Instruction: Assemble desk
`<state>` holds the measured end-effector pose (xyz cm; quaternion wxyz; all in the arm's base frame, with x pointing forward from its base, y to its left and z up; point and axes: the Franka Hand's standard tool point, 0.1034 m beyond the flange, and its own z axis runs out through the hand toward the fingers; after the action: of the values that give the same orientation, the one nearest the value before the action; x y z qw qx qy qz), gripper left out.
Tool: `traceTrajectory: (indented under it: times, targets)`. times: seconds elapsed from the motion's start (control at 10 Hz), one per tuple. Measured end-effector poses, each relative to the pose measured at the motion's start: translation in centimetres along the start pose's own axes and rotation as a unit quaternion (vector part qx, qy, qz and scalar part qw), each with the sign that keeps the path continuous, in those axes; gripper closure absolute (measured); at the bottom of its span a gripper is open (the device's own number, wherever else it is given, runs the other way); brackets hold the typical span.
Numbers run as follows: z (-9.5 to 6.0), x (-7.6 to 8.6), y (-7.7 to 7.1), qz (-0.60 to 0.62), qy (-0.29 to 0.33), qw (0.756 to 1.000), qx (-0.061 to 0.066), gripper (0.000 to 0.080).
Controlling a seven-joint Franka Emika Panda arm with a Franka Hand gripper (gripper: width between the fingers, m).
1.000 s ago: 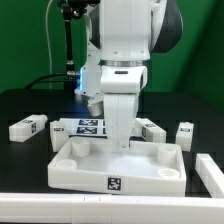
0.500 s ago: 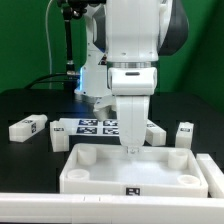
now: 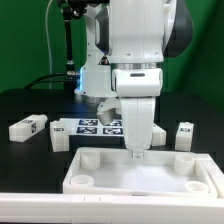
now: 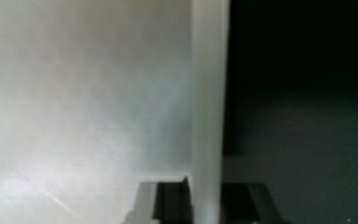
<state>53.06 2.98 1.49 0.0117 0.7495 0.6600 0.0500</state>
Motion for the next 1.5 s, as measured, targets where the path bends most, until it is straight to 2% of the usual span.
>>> traceTrajectory:
  times: [0.1,0.2,0.3,0.4,0.5,0.6,0.8,1.1,1.3,1.5]
  targets:
    - [0.0,0.1,-0.1,-0.001,-0.001,1.0,0.003,0.0744]
    - [-0.1,0.4,-0.1,-0.006,-0.002,1.0,0.004,0.0653]
    - [-0.2,0.5,-0.1,-0.005,-0.002,1.0,0.003,0.0518]
    - [-0.4,0.7,0.0,-0.001,-0.002,1.0,0.001,0.0518]
    - [-0.9,1.0,0.1,0.012,-0.001,1.0,-0.002,0.03]
    - [-1.5,1.4,0.2,0.028,-0.001,1.0,-0.007,0.0191]
    - [-2.9,1.7,0.1,0.069,0.0,0.997,-0.015,0.016]
    - [-4.5,2.2,-1.1,0.15,0.003,0.988,-0.025,0.015]
    - [-4.5,2.9,-1.7,0.193,0.003,0.981,-0.022,0.015]
    - [-4.5,2.8,-1.7,0.201,0.004,0.979,-0.022,0.015]
